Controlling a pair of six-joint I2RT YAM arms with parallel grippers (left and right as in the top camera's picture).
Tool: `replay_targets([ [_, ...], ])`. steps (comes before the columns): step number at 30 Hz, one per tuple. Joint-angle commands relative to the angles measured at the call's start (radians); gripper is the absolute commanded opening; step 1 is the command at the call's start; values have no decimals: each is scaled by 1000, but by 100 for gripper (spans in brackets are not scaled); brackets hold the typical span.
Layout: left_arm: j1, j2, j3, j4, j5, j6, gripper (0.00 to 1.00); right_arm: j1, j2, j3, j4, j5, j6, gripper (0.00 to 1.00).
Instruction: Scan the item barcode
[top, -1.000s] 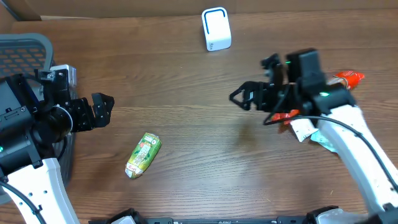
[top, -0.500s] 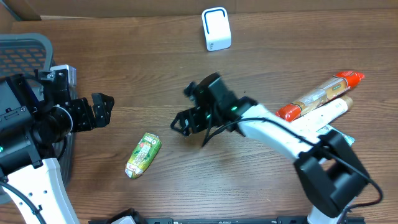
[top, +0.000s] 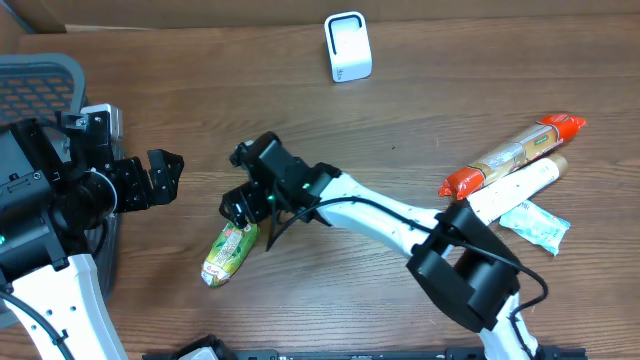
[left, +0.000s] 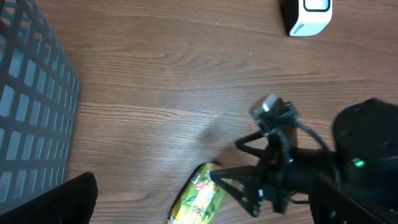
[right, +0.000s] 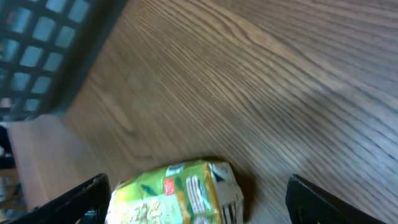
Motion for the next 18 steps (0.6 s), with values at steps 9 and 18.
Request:
replay_targets([
  [9, 5, 2, 2, 3, 18, 23, 100, 113, 89, 34, -168, 347, 1, 82],
  [18, 5, 2, 2, 3, 18, 23, 99, 31, 91, 34, -414, 510, 92, 82],
])
